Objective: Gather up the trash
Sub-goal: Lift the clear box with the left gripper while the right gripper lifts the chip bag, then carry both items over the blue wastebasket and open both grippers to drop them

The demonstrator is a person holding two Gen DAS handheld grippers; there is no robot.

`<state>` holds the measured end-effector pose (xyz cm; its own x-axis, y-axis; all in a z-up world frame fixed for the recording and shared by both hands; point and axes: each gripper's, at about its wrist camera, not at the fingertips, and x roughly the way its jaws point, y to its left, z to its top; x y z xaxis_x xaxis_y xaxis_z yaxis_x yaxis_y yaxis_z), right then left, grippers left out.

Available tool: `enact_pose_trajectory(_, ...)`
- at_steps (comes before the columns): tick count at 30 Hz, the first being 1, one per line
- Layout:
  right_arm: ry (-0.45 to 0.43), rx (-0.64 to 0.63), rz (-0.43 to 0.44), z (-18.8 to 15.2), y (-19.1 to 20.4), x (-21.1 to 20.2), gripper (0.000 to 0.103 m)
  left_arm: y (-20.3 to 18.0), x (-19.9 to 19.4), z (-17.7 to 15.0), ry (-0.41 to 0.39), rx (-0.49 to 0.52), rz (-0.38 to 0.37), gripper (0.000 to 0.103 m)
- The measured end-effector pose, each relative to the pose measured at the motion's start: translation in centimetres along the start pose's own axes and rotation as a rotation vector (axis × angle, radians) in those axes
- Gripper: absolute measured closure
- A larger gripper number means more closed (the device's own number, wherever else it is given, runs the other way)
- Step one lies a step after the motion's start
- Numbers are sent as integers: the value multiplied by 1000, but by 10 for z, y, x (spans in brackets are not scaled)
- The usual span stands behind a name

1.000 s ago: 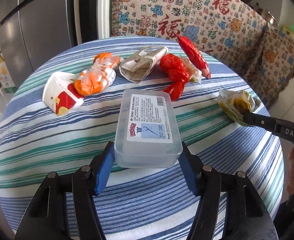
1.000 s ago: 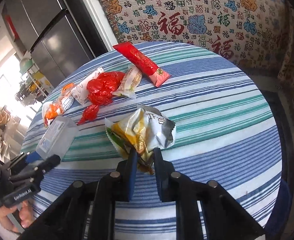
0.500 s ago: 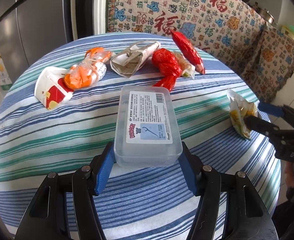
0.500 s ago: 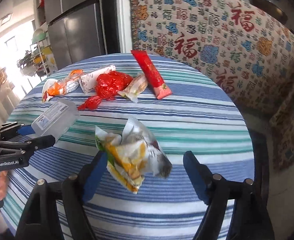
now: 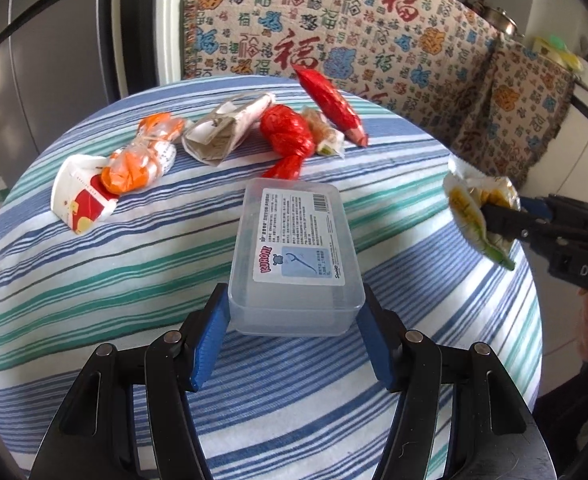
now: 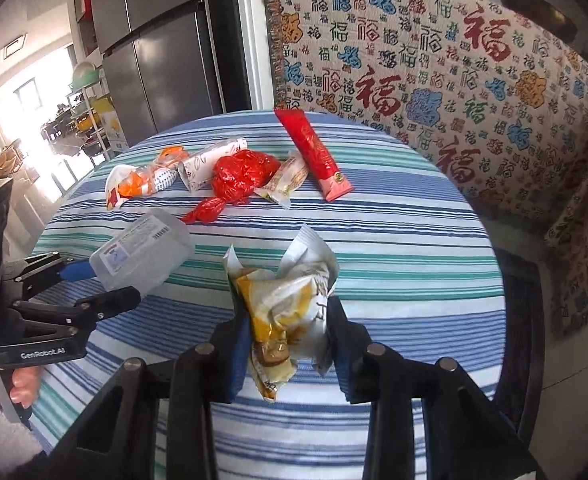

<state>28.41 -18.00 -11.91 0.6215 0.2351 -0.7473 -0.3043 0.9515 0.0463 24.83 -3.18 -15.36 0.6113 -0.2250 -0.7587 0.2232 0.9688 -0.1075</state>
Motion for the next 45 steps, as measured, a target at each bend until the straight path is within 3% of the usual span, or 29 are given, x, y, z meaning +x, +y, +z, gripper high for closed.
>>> enact_pose_trajectory(5, 15, 22, 7, -16, -10, -15, 68, -5, 12, -10, 63, 21, -4, 38)
enact_pose_trajectory(9, 23, 22, 0, -22, -14, -17, 68, -13, 12, -9, 76, 58, 12, 18)
enact_pose_trajectory(11, 18, 20, -4, -23, -15, -21, 68, -14, 11, -4, 65, 59, 31, 18)
enact_pose_trajectory(12, 16, 20, -5, -23, -15, -22, 68, -14, 11, -1, 60, 58, 37, 19)
enact_pose_trajectory(13, 12, 23, -8, -23, -17, -24, 68, -13, 12, 1, 53, 50, 42, 34)
enact_pose_trajectory(14, 8, 28, -9, -24, -19, -27, 68, -12, 13, 4, 54, 41, 42, 40)
enact_pose_trajectory(20, -20, 76, -31, -34, -44, -57, 68, -26, 2, 12, 33, 24, -17, 41)
enact_pose_trajectory(24, -41, 132, -86, -53, -78, -87, 68, -70, -21, 14, 2, 65, -99, 41)
enact_pose_trajectory(32, -30, 268, -256, -120, -162, -142, 68, -196, -38, 16, -14, 189, -298, 41)
enact_pose_trajectory(40, -12, 390, -350, -179, -217, -156, 68, -315, -7, 9, 40, 286, -426, 41)
enact_pose_trajectory(45, -4, 433, -361, -202, -242, -162, 68, -355, 20, 1, 76, 318, -472, 41)
